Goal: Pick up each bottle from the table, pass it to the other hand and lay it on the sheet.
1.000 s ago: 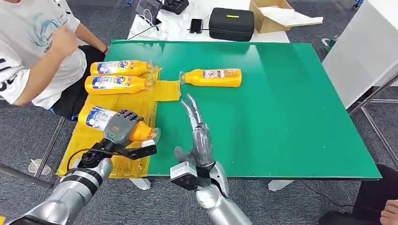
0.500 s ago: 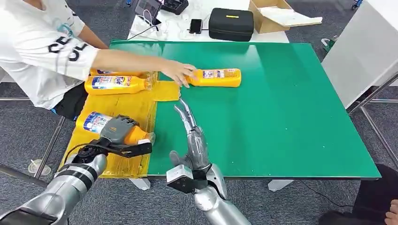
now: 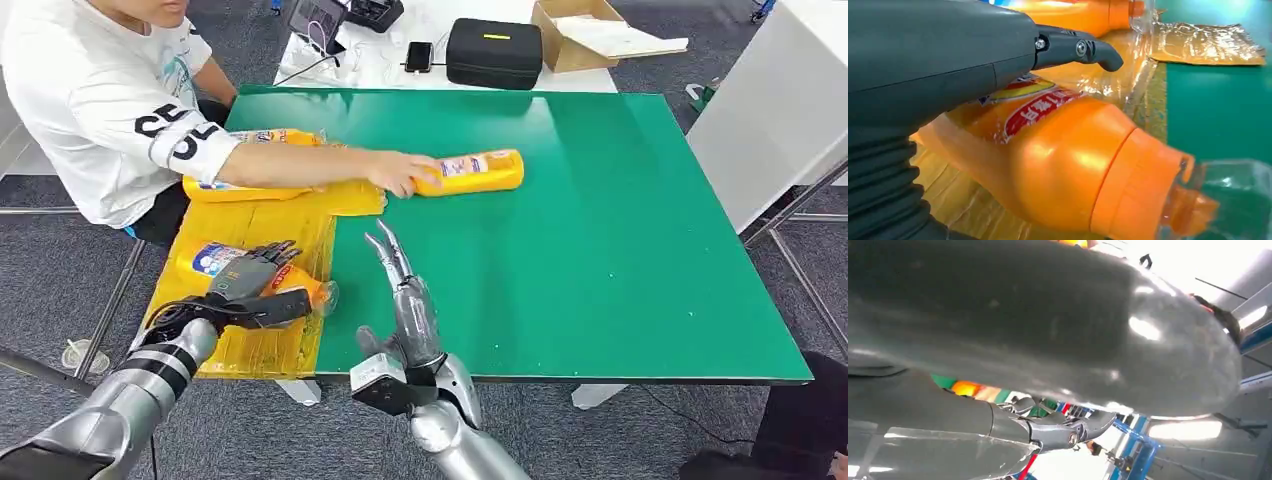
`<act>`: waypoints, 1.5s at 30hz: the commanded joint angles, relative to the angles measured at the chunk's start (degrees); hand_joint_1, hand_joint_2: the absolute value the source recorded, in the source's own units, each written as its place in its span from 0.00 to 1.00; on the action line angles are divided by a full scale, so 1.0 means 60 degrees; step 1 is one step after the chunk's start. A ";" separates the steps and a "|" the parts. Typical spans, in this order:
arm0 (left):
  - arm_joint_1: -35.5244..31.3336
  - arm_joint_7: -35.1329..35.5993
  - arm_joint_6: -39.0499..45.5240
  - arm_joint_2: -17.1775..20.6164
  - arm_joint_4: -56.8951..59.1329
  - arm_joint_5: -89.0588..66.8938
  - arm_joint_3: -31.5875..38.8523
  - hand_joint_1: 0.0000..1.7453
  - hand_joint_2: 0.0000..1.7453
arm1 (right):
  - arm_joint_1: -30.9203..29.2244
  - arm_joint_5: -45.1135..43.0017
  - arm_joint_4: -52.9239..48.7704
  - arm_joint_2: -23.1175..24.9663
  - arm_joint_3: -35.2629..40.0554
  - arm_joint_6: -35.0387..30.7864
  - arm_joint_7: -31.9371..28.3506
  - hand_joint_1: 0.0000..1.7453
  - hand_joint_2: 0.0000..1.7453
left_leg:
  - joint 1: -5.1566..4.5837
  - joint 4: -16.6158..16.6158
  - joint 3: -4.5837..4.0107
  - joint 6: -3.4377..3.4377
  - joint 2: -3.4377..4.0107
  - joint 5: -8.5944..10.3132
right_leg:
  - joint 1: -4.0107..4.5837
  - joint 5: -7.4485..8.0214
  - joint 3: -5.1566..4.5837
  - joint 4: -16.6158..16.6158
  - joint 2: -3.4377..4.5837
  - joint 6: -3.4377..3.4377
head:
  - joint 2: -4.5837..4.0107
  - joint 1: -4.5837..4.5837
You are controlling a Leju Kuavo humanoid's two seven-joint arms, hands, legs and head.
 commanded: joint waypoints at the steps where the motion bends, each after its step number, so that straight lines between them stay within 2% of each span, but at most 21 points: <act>1: 0.0128 -0.0159 -0.0399 0.0092 0.0404 0.0214 0.0274 0.00 0.00 | -0.0462 -0.0083 0.0854 -0.0101 0.0193 0.0042 -0.0053 0.00 0.00 | -0.0002 -0.0016 0.0057 0.0011 0.0037 -0.0006 | 0.0004 0.0004 0.0047 -0.0018 0.0020 -0.0014 | 0.0000 0.0000; 10: 0.0203 -0.0816 -0.1323 0.0196 0.0083 0.1426 0.0628 0.00 0.00 | -0.0522 -0.0175 0.1021 -0.0100 0.0166 0.0039 -0.0144 0.00 0.00 | 0.0000 -0.0017 0.0055 0.0003 0.0033 0.0015 | 0.0006 0.0007 0.0050 -0.0018 0.0014 -0.0018 | 0.0000 0.0000; 12: 0.0976 -0.0816 -0.1496 0.0173 -0.1540 0.3410 0.0961 0.00 0.00 | -0.0501 -0.0107 0.1029 -0.0114 0.0137 -0.0028 -0.0150 0.00 0.00 | -0.0004 -0.0015 0.0045 0.0001 0.0018 0.0020 | 0.0000 0.0006 0.0042 -0.0014 0.0007 -0.0011 | 0.0000 0.0000; 13: 0.1025 -0.0816 -0.1432 0.0142 -0.1532 0.3435 0.0913 0.00 0.00 | -0.0502 -0.0106 0.1025 -0.0127 0.0136 -0.0016 -0.0150 0.00 0.00 | -0.0006 -0.0019 0.0052 0.0003 0.0024 0.0018 | -0.0002 0.0006 0.0047 -0.0016 0.0010 -0.0012 | 0.0000 0.0000; 14: 0.1188 -0.0816 -0.1332 -0.0001 -0.1844 0.3999 0.1154 0.00 1.00 | -0.0525 0.0072 0.1065 -0.0145 0.0147 -0.0141 -0.0048 0.00 0.00 | -0.0008 -0.0017 0.0045 0.0001 0.0013 0.0021 | -0.0005 0.0005 0.0042 -0.0012 0.0002 -0.0009 | 0.0000 0.0000; 15: 0.1354 -0.0816 -0.1080 -0.0089 -0.2150 0.4483 0.1396 0.00 1.00 | -0.0549 0.0239 0.1089 -0.0165 0.0138 -0.0292 0.0062 0.00 0.00 | -0.0005 -0.0020 0.0060 0.0005 0.0026 0.0016 | 0.0000 0.0004 0.0055 -0.0019 0.0010 -0.0014 | 0.0000 -0.0004; 18: 0.2089 -0.0816 0.0661 -0.1144 -0.3828 0.6905 0.3475 0.00 1.00 | -0.0747 0.1480 0.1040 -0.0533 0.0025 -0.0338 0.1796 0.00 0.00 | -0.0006 -0.0010 0.0033 0.0006 -0.0010 0.0022 | -0.0003 -0.0001 0.0035 -0.0012 -0.0027 -0.0006 | 0.0000 0.0000; 20: 0.2327 -0.0705 0.0715 -0.1268 -0.4417 0.7001 0.3800 0.00 1.00 | -0.0731 0.1537 0.0825 -0.0696 -0.0179 -0.0087 0.1975 0.00 0.00 | 0.0001 -0.0003 0.0047 0.0013 -0.0004 0.0012 | 0.0007 -0.0007 0.0051 -0.0016 -0.0029 -0.0012 | 0.0000 0.0000; 21: 0.2518 -0.0793 0.0940 -0.1549 -0.4944 0.7448 0.4480 0.00 1.00 | -0.0769 0.1947 0.0845 -0.0827 -0.0241 0.0146 0.2550 0.00 0.00 | 0.0002 0.0002 0.0026 0.0010 -0.0004 0.0016 | 0.0008 -0.0003 0.0029 -0.0012 -0.0033 -0.0008 | 0.0000 0.0000; 22: 0.2708 -0.0816 0.1373 -0.1687 -0.5484 0.7495 0.4812 0.00 1.00 | -0.0813 0.2474 0.0850 -0.1036 -0.0299 0.0271 0.3169 0.00 1.00 | -0.0001 -0.0002 0.0001 0.0003 -0.0009 0.0026 | 0.0002 0.0004 0.0000 -0.0009 -0.0031 -0.0005 | 0.0000 0.0000; 25: 0.3321 -0.0729 0.1457 -0.2005 -0.6556 0.8074 0.5605 0.00 1.00 | -0.0571 0.3274 0.0529 -0.1657 -0.0750 0.0775 0.3972 0.00 1.00 | 0.0003 -0.0002 0.0022 0.0010 -0.0002 0.0013 | 0.0008 -0.0003 0.0026 -0.0019 -0.0028 -0.0008 | 0.0000 -0.0004; 29: 0.3801 -0.0816 0.1817 -0.2050 -0.6964 0.7776 0.5817 0.00 1.00 | -0.0430 0.3695 0.0276 -0.2189 -0.1189 0.1827 0.4641 0.00 1.00 | -0.0004 -0.0008 0.0012 0.0003 0.0006 0.0017 | 0.0000 0.0004 0.0005 -0.0017 -0.0015 -0.0002 | 0.0000 0.0000; 31: 0.3920 -0.0816 0.2034 -0.2064 -0.7109 0.7610 0.5803 0.00 1.00 | -0.0437 0.3713 0.0291 -0.2350 -0.1325 0.2016 0.4719 0.00 1.00 | -0.0003 -0.0007 0.0022 0.0006 0.0011 0.0010 | 0.0002 0.0002 0.0014 -0.0019 -0.0012 -0.0004 | 0.0000 -0.0007; 33: 0.3920 -0.0816 0.2034 -0.2064 -0.7109 0.7610 0.5803 0.00 1.00 | -0.0437 0.3713 0.0291 -0.2350 -0.1325 0.2016 0.4719 0.00 1.00 | 0.0000 -0.0001 0.0011 0.0005 0.0003 0.0013 | 0.0005 0.0000 0.0005 -0.0014 -0.0020 -0.0004 | 0.0000 0.0000; 36: 0.3980 -0.0816 0.1973 -0.2067 -0.6896 0.7398 0.5731 0.00 1.00 | -0.0551 0.3924 0.0327 -0.2819 -0.1444 0.2649 0.5305 0.00 1.00 | -0.0003 -0.0001 0.0019 0.0012 0.0013 0.0009 | 0.0003 0.0001 0.0015 -0.0016 -0.0011 -0.0005 | 0.0000 0.0000; 45: 0.3846 -0.0816 0.1851 -0.1990 -0.5984 0.7095 0.5474 0.00 1.00 | -0.0831 0.3803 0.0681 -0.3425 -0.1895 0.3464 0.5668 0.00 1.00 | -0.0008 -0.0005 -0.0001 0.0002 0.0001 0.0018 | -0.0004 0.0007 -0.0004 -0.0010 -0.0017 -0.0002 | 0.0000 0.0000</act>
